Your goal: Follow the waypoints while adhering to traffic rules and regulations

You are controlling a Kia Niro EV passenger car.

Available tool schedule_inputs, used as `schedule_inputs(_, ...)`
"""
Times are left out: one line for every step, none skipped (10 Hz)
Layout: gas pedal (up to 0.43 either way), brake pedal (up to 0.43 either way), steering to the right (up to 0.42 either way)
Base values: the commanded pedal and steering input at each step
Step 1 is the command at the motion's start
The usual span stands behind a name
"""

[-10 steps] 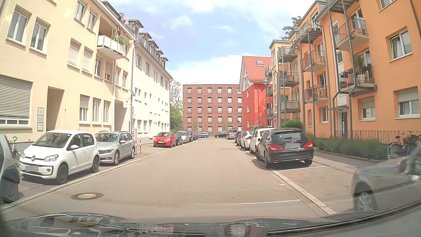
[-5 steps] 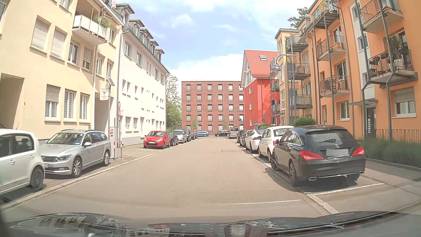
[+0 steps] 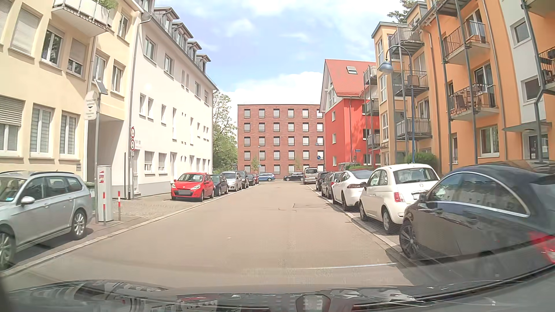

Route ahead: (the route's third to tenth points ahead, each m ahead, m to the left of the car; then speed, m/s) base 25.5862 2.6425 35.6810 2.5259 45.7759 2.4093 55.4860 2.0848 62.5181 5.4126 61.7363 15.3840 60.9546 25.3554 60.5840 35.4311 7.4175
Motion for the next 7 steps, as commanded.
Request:
schedule_inputs(0.039, 0.000, -0.001)
schedule_inputs(0.039, 0.000, -0.001)
schedule_inputs(0.039, 0.000, -0.001)
schedule_inputs(0.039, 0.000, -0.001)
schedule_inputs(0.039, 0.000, -0.001)
schedule_inputs(0.039, 0.000, -0.001)
schedule_inputs(0.039, 0.000, -0.001)
